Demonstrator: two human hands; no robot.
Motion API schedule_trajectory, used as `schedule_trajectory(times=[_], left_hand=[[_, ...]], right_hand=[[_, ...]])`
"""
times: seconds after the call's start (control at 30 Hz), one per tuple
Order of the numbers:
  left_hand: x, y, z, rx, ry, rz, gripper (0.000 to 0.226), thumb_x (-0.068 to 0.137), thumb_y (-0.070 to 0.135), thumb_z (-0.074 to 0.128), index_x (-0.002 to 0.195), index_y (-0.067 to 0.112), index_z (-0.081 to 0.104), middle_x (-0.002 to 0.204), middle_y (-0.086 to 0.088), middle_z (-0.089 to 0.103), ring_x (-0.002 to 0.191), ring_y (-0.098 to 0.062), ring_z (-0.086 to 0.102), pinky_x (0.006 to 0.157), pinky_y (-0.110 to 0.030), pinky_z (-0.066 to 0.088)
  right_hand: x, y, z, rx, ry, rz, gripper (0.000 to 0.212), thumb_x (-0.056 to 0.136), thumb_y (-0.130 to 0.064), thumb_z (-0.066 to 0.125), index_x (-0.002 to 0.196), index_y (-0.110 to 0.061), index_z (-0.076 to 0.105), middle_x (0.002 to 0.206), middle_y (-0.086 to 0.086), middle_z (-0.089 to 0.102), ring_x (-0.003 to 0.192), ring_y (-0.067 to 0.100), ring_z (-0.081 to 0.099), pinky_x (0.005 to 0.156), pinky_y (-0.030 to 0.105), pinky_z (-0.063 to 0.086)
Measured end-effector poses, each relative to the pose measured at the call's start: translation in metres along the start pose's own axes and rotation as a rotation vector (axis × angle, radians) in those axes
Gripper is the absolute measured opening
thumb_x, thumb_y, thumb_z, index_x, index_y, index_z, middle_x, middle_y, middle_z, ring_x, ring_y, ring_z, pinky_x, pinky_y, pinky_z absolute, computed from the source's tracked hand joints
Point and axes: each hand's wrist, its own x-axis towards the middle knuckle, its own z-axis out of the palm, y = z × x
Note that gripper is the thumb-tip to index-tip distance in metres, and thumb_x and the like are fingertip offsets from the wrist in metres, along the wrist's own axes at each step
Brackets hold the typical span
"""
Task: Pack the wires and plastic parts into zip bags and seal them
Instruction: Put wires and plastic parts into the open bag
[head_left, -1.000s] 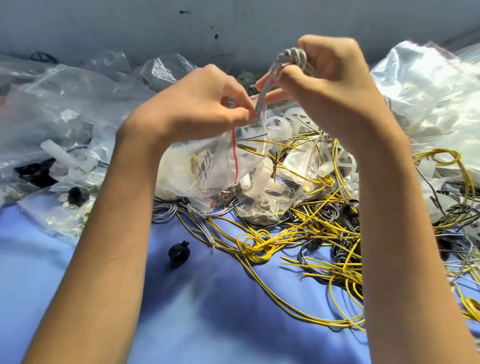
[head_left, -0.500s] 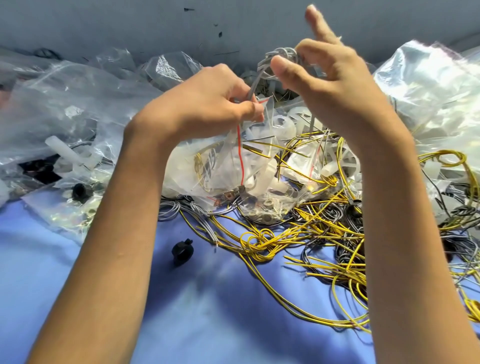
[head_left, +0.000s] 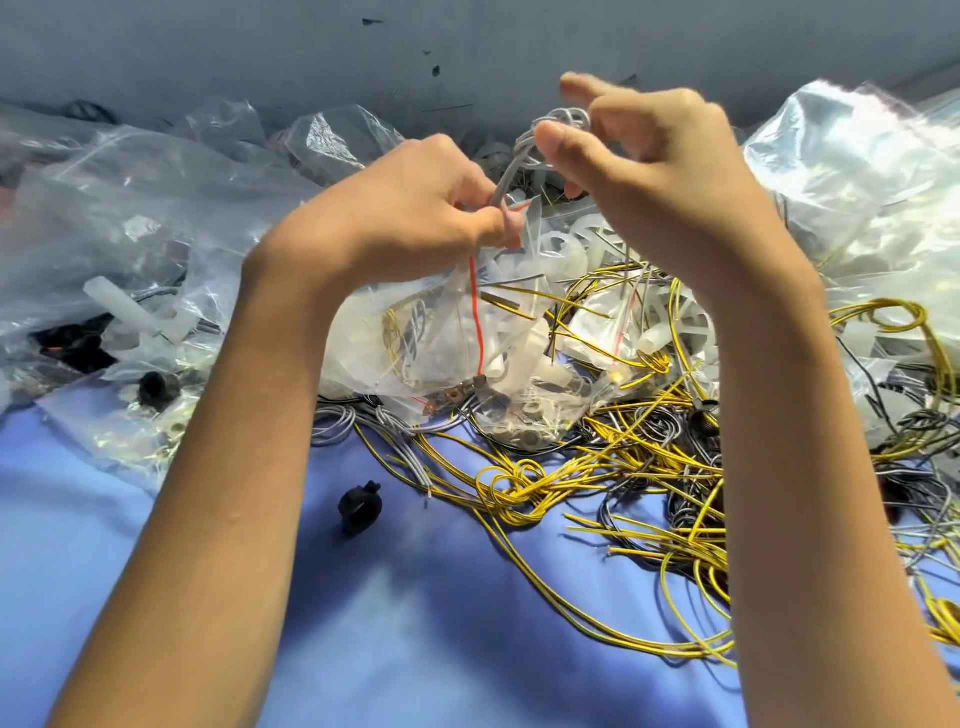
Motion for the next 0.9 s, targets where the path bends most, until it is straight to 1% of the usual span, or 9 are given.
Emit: schedule_trajectory(times=[0.07, 0.13, 0.17, 0.23, 0.33, 0.43, 0.63, 0.77, 0.9], left_hand=[[-0.001, 0.002, 0.001, -0.010, -0.007, 0.001, 0.023, 0.093, 0.036, 0.055, 0.092, 0.024, 0.075, 0.089, -0.011, 0.065, 0.081, -0.027, 0.058, 0.073, -0.036, 0.045], [0.000, 0.003, 0.002, -0.018, -0.015, -0.006, 0.023, 0.093, 0.037, 0.055, 0.091, 0.025, 0.074, 0.079, -0.011, 0.064, 0.070, -0.023, 0.056, 0.066, -0.033, 0.043], [0.000, 0.004, 0.002, -0.020, -0.017, -0.011, 0.023, 0.093, 0.036, 0.055, 0.091, 0.024, 0.074, 0.070, -0.009, 0.060, 0.063, -0.017, 0.052, 0.062, -0.030, 0.041], [0.000, 0.004, 0.003, -0.018, -0.033, -0.012, 0.025, 0.093, 0.035, 0.055, 0.092, 0.019, 0.074, 0.067, -0.004, 0.059, 0.062, -0.013, 0.052, 0.061, -0.028, 0.039], [0.001, 0.002, 0.005, -0.009, -0.076, -0.012, 0.031, 0.092, 0.036, 0.057, 0.093, 0.009, 0.071, 0.080, -0.011, 0.063, 0.076, -0.023, 0.054, 0.071, -0.035, 0.044], [0.002, 0.000, 0.005, 0.011, -0.095, 0.014, 0.029, 0.090, 0.037, 0.058, 0.095, 0.012, 0.072, 0.086, -0.006, 0.066, 0.081, -0.021, 0.059, 0.077, -0.035, 0.045], [-0.001, -0.001, 0.001, 0.009, -0.082, 0.043, 0.023, 0.074, 0.062, 0.059, 0.074, 0.040, 0.067, 0.074, 0.019, 0.060, 0.064, 0.008, 0.052, 0.060, -0.025, 0.035], [-0.003, -0.002, 0.000, 0.009, -0.109, -0.002, 0.051, 0.051, 0.084, 0.054, 0.079, 0.043, 0.070, 0.085, 0.020, 0.062, 0.073, 0.003, 0.056, 0.067, -0.027, 0.041], [-0.003, -0.005, 0.000, 0.075, -0.107, 0.014, 0.038, 0.066, 0.067, 0.067, 0.091, 0.038, 0.070, 0.092, 0.016, 0.063, 0.079, 0.000, 0.058, 0.066, -0.024, 0.039]], right_hand=[[0.000, -0.001, 0.004, 0.244, -0.029, -0.039, 0.045, 0.088, -0.030, 0.058, 0.077, 0.014, 0.055, 0.103, 0.025, 0.068, 0.106, 0.015, 0.065, 0.072, 0.028, 0.036], [0.002, -0.003, 0.008, 0.369, -0.006, -0.058, 0.046, 0.082, -0.024, 0.059, 0.073, 0.019, 0.048, 0.096, 0.033, 0.066, 0.106, 0.028, 0.065, 0.083, 0.035, 0.050], [0.002, -0.005, 0.011, 0.394, 0.005, -0.068, 0.047, 0.080, -0.024, 0.059, 0.072, 0.020, 0.046, 0.096, 0.040, 0.061, 0.102, 0.037, 0.064, 0.088, 0.054, 0.050], [0.001, -0.010, 0.014, 0.392, 0.009, -0.084, 0.045, 0.079, -0.021, 0.059, 0.073, 0.020, 0.044, 0.089, 0.039, 0.061, 0.088, 0.040, 0.067, 0.078, 0.061, 0.049], [0.001, -0.007, 0.015, 0.380, 0.012, -0.068, 0.033, 0.089, -0.015, 0.056, 0.077, 0.014, 0.047, 0.086, 0.017, 0.072, 0.076, 0.018, 0.072, 0.072, 0.046, 0.058], [0.001, -0.005, 0.013, 0.443, 0.017, -0.063, 0.020, 0.094, -0.016, 0.052, 0.084, 0.000, 0.047, 0.094, 0.021, 0.067, 0.077, 0.024, 0.072, 0.064, 0.034, 0.059], [0.001, -0.004, 0.013, 0.380, 0.057, -0.118, 0.014, 0.092, -0.012, 0.051, 0.091, -0.010, 0.037, 0.085, 0.022, 0.047, 0.065, 0.035, 0.059, 0.063, 0.051, 0.056], [0.001, -0.004, 0.013, 0.446, 0.054, -0.127, 0.016, 0.098, -0.021, 0.049, 0.090, -0.021, 0.034, 0.088, 0.017, 0.059, 0.052, 0.011, 0.057, 0.049, 0.033, 0.054], [0.002, 0.002, 0.013, 0.484, 0.081, -0.090, 0.018, 0.099, -0.022, 0.045, 0.089, -0.023, 0.031, 0.067, 0.001, 0.062, 0.043, 0.020, 0.057, 0.043, 0.028, 0.049]])
